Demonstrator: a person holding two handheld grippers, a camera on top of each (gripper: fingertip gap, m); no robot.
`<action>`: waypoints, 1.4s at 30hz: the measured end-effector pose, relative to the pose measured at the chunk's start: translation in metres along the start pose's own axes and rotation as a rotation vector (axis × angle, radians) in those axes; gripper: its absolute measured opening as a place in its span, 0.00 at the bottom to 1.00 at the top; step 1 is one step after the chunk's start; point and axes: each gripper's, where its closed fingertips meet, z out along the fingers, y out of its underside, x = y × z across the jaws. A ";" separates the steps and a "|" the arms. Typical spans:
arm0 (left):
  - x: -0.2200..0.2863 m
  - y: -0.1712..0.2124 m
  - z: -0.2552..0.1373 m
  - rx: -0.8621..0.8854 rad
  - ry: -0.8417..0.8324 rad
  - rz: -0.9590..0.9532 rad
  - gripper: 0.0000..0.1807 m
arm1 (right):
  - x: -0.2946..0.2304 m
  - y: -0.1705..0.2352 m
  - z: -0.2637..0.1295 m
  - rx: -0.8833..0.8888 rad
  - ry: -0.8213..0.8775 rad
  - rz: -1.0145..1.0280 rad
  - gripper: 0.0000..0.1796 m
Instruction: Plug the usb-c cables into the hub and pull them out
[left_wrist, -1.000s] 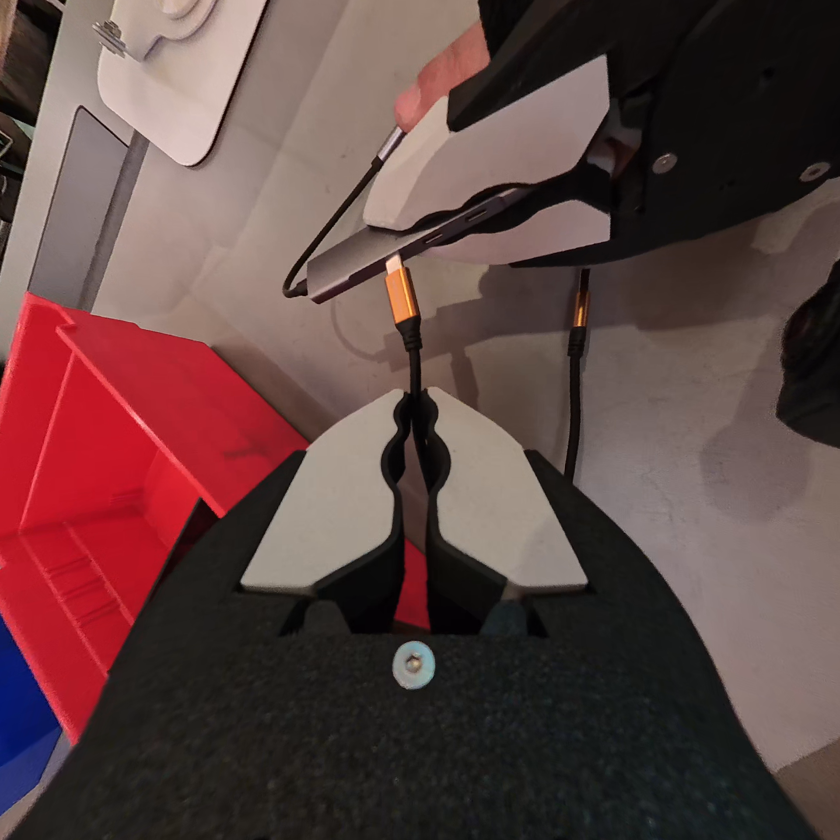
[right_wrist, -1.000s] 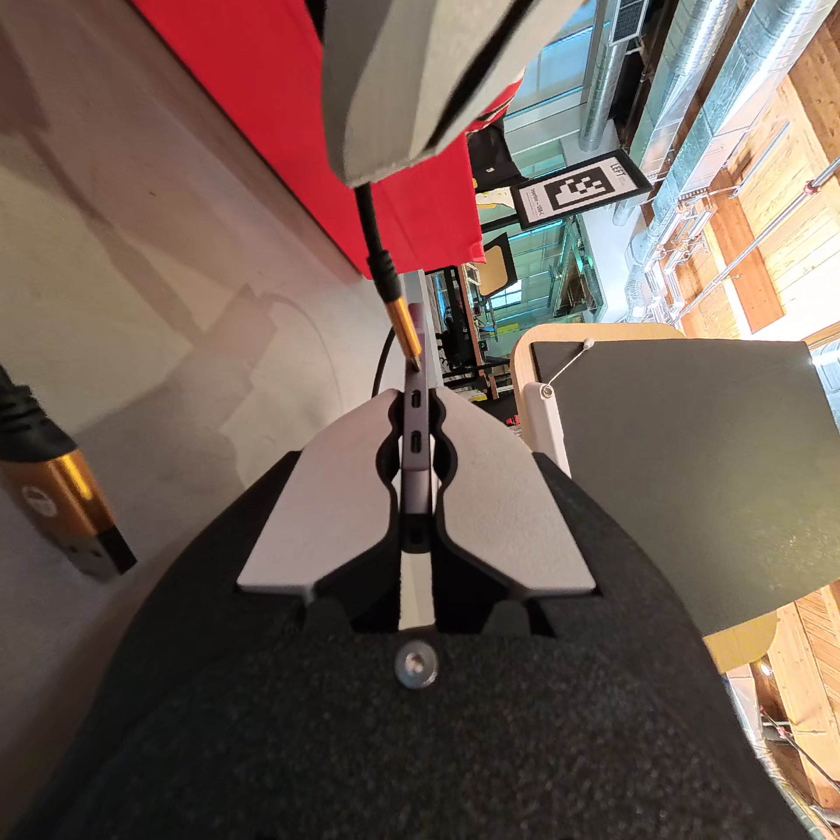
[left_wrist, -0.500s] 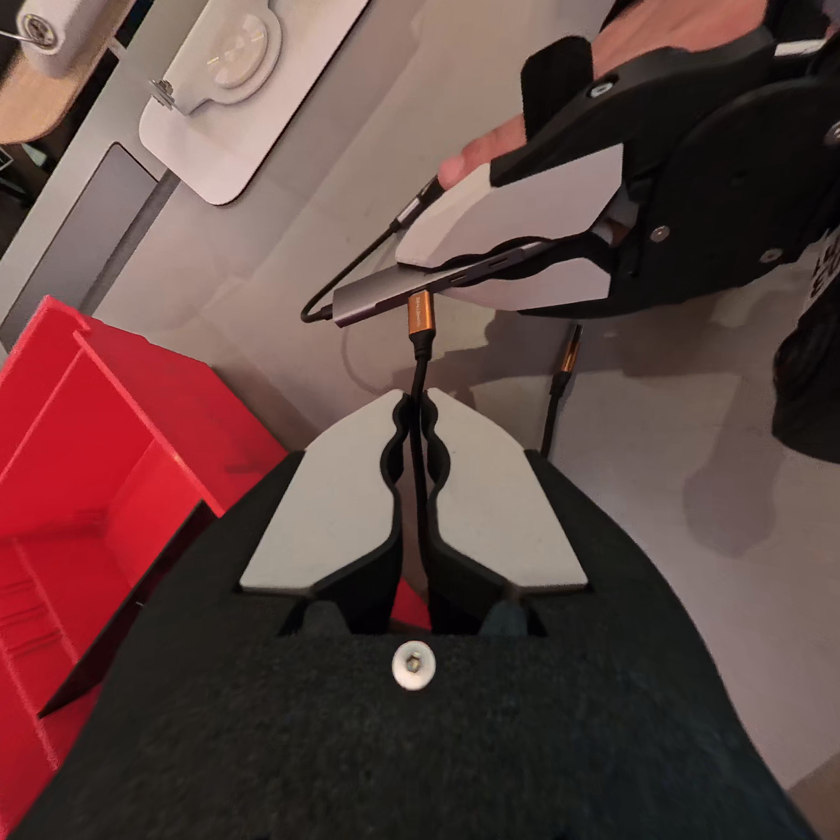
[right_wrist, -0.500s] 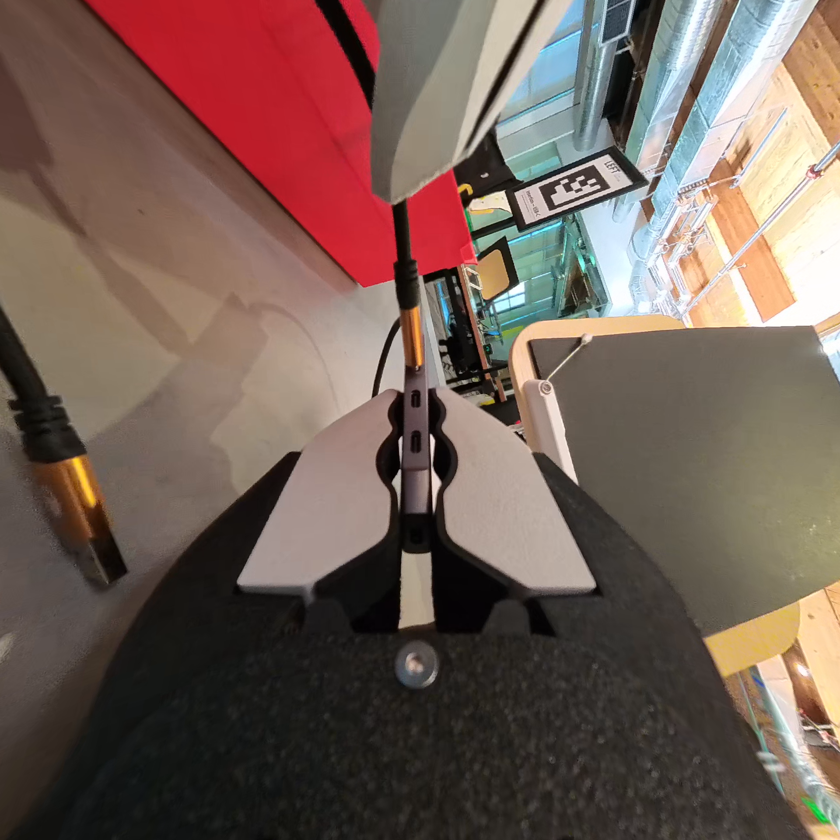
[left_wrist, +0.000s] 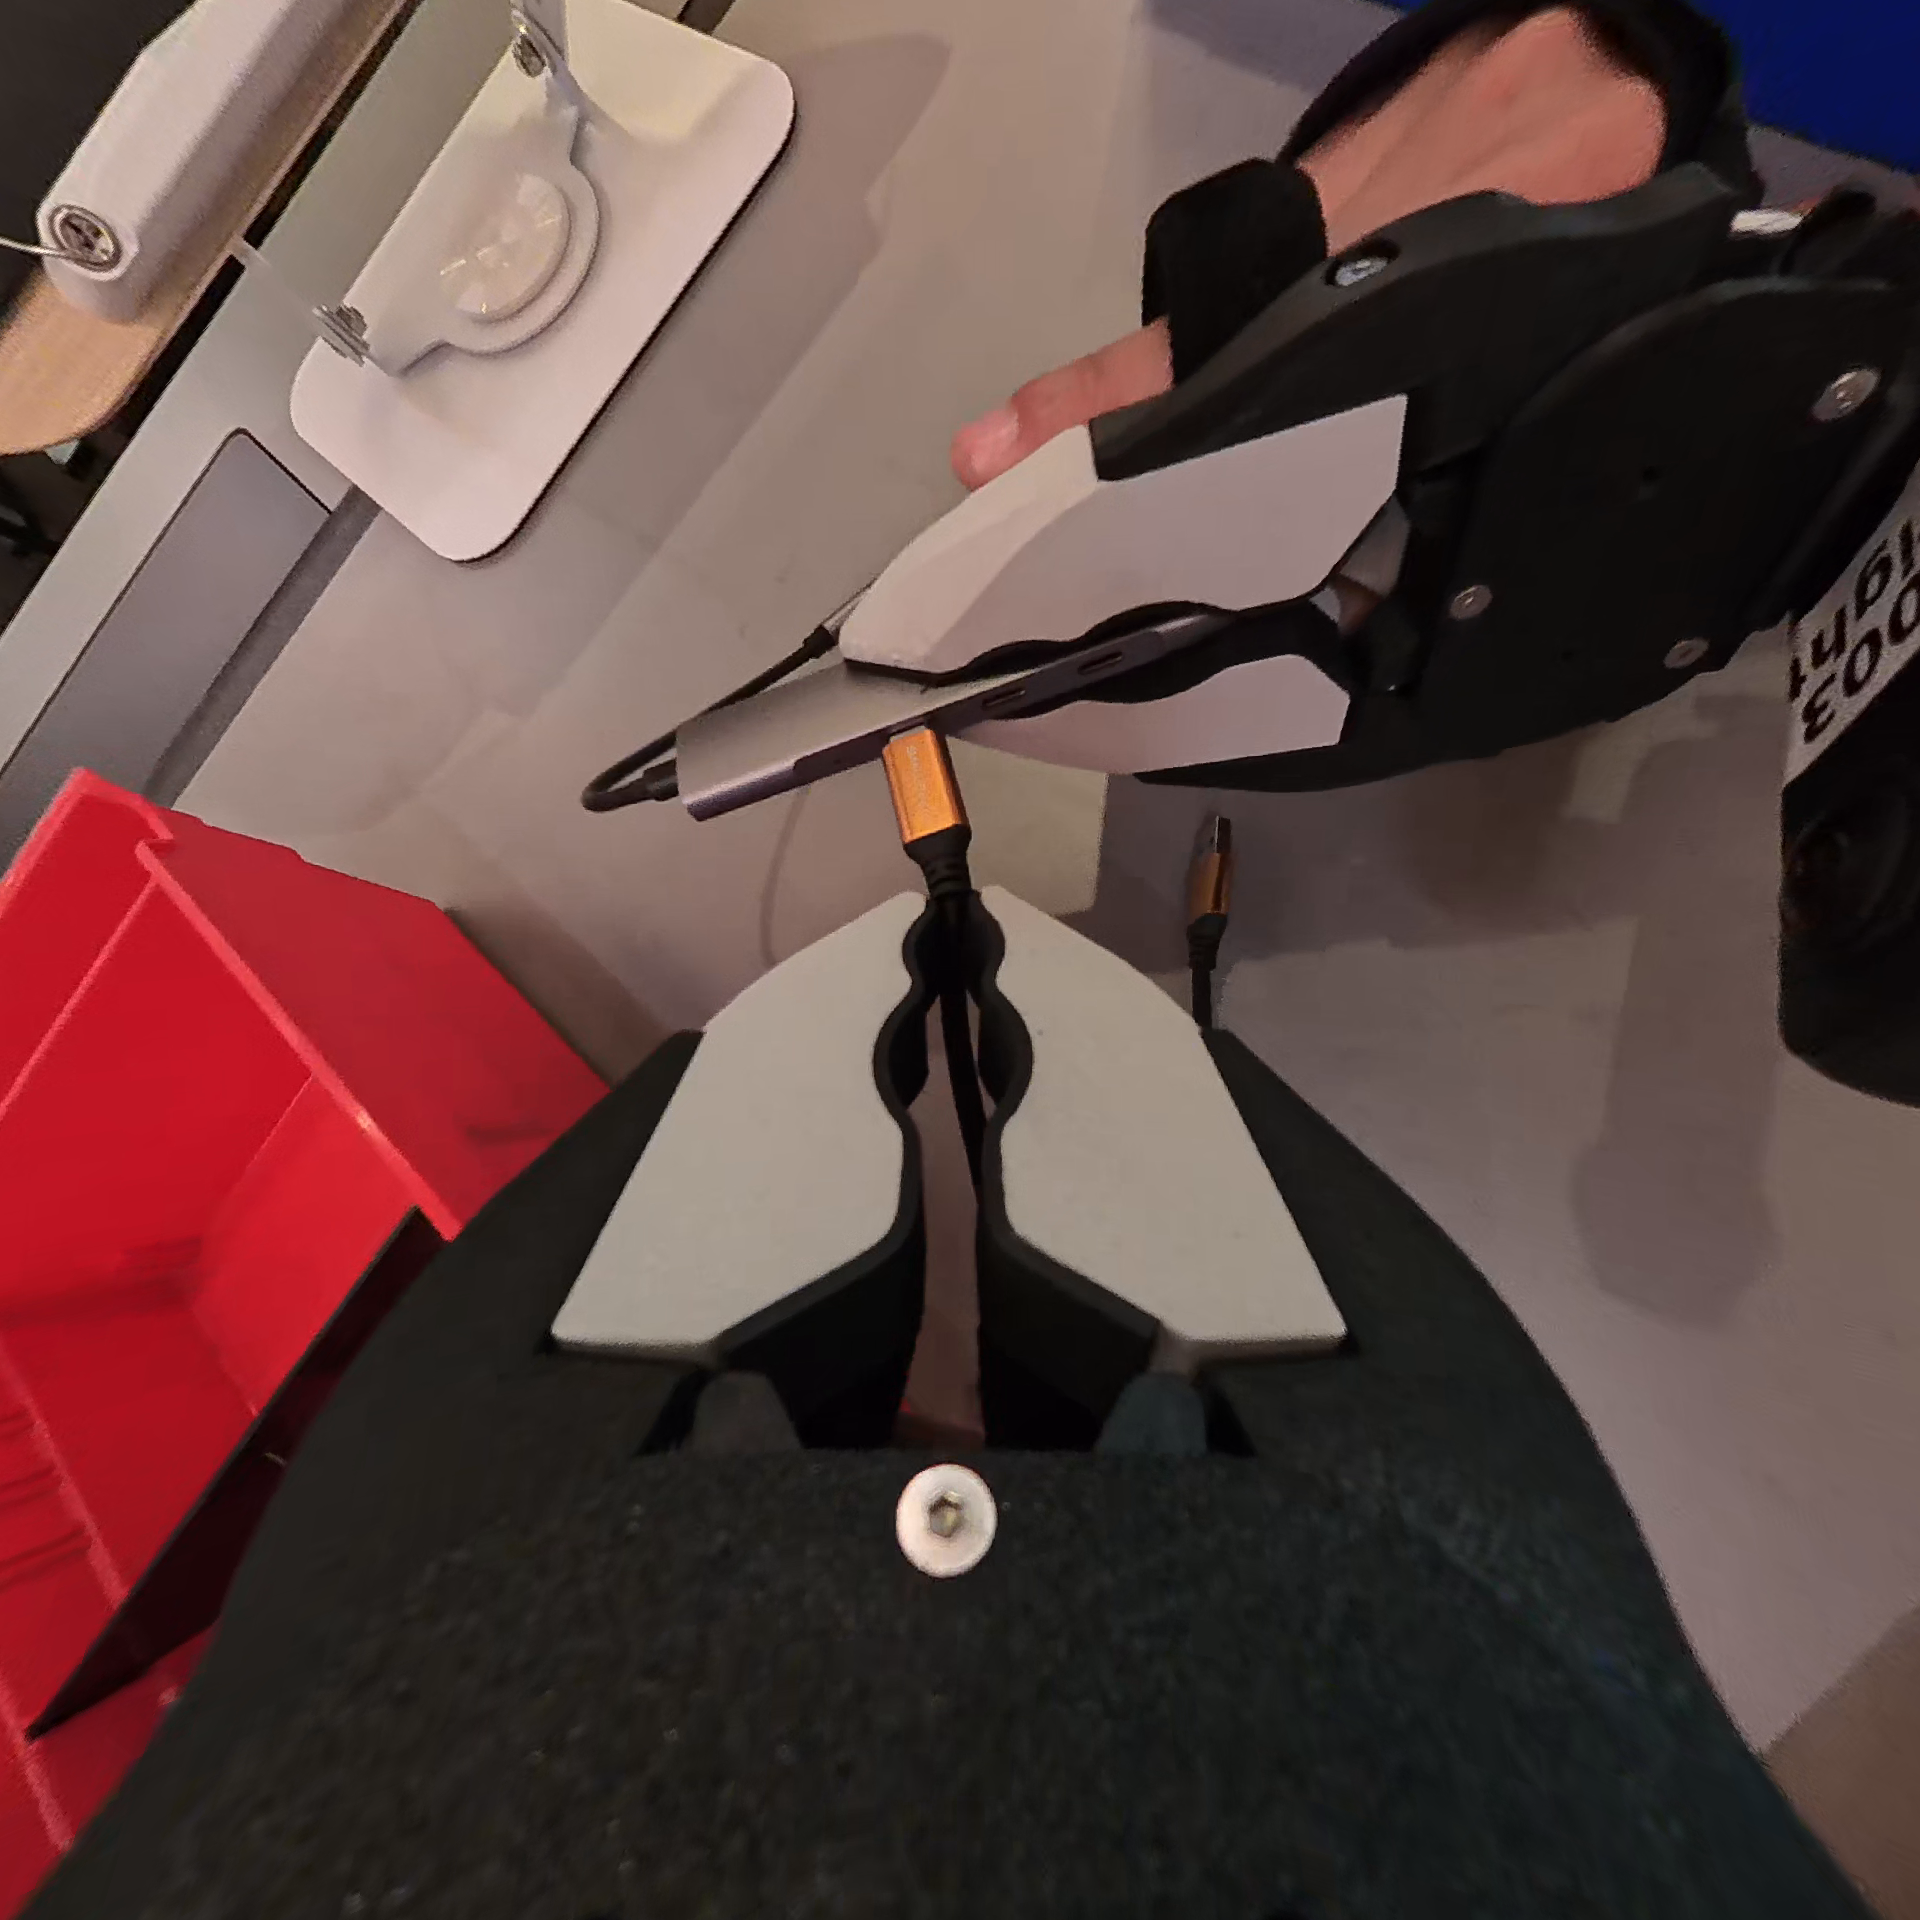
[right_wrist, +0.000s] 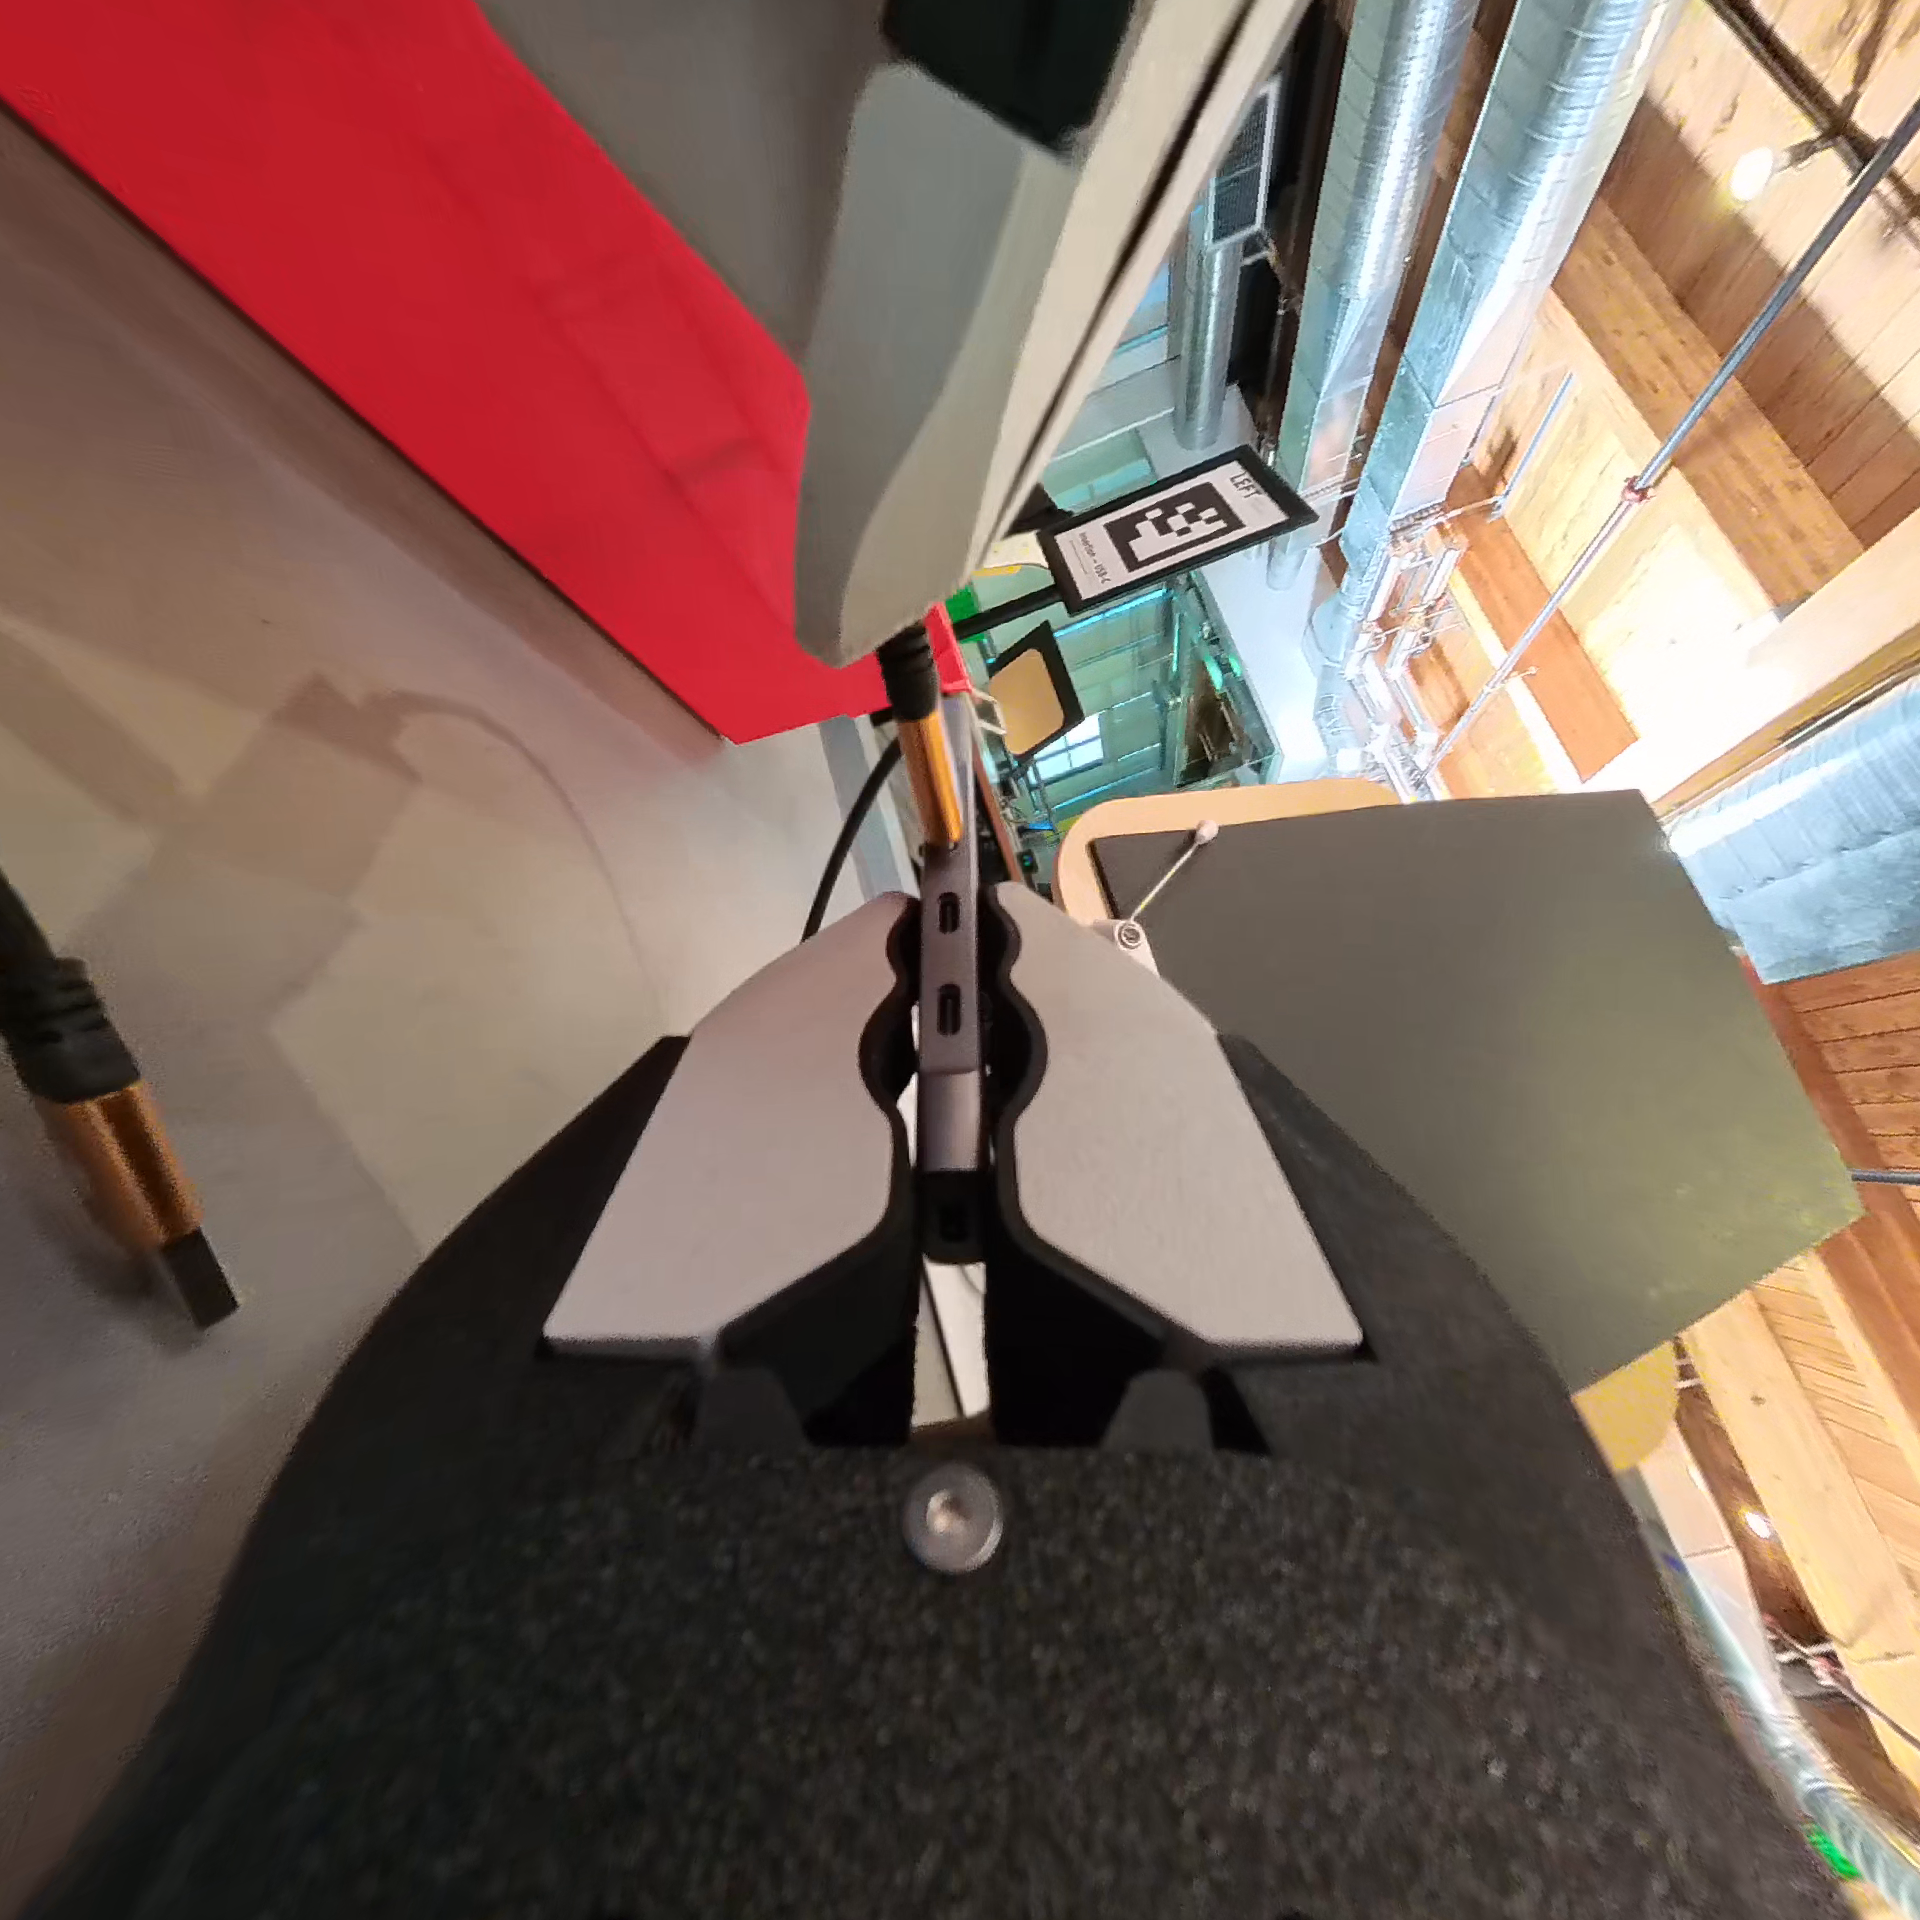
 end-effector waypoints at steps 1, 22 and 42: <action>0.000 0.000 0.000 0.001 0.003 0.006 0.02 | 0.000 0.000 0.000 0.001 -0.002 0.005 0.05; 0.000 0.008 0.004 0.027 0.053 -0.025 0.02 | -0.013 -0.002 0.001 0.003 -0.051 -0.048 0.05; 0.152 0.077 -0.070 0.353 0.225 -0.345 0.12 | -0.021 0.032 0.009 -0.069 -0.113 0.076 0.05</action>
